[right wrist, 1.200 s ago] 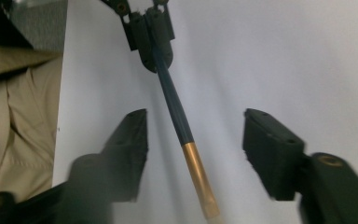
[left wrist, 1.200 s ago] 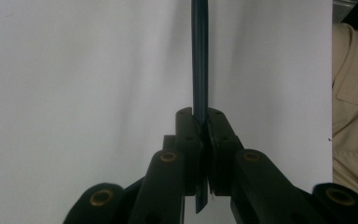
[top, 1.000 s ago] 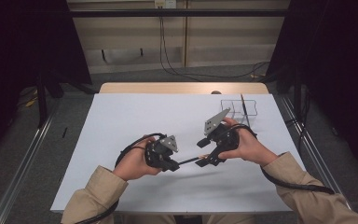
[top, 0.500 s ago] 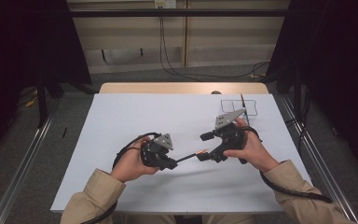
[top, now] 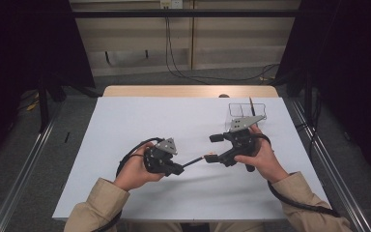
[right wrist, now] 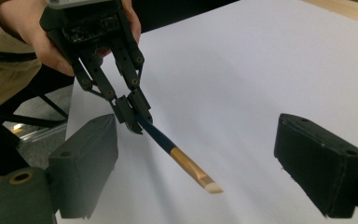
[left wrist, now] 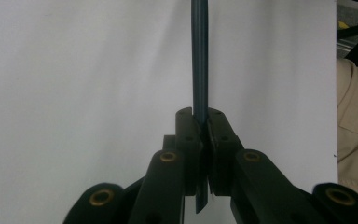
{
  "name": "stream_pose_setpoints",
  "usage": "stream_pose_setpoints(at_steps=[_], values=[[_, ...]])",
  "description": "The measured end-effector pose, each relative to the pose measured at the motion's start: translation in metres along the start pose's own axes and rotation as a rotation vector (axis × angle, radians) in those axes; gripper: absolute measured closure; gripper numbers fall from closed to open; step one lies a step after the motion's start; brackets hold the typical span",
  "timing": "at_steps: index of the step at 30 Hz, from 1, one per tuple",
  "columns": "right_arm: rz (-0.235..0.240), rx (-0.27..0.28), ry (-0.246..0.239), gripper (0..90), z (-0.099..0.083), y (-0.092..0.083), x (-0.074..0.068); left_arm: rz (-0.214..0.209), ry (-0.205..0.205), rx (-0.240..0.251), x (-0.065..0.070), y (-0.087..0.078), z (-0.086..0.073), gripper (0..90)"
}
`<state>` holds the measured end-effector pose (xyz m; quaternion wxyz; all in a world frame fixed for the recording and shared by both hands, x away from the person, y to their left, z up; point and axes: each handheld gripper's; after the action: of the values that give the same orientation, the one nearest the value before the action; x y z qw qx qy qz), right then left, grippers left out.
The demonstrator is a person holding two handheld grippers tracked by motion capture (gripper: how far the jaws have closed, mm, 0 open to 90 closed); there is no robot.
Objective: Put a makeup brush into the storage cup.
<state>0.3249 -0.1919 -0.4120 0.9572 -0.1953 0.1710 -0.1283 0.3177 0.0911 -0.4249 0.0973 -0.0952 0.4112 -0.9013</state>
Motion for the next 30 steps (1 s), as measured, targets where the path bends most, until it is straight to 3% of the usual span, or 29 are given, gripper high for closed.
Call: stream_pose_setpoints(at_steps=[16, 30], values=[[-0.019, 0.122, 0.005, 12.9, -0.0056, -0.0038, -0.0016, 0.004, -0.011, 0.033, -0.0006, -0.0020, -0.0041, 85.4], [-0.025, 0.138, 0.006, 12.9, -0.0067, -0.0040, -0.0023, 0.022, -0.051, 0.130, -0.0002, -0.0044, -0.0057, 85.4]])
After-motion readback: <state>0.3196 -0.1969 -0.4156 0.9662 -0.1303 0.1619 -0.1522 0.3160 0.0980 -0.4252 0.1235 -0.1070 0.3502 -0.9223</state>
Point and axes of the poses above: each handheld gripper's, and its own axes: y roughly forward along the jaws, z roughly out of its top, x roughly to its right, and after that the axes turned 4 degrees about z, right-handed
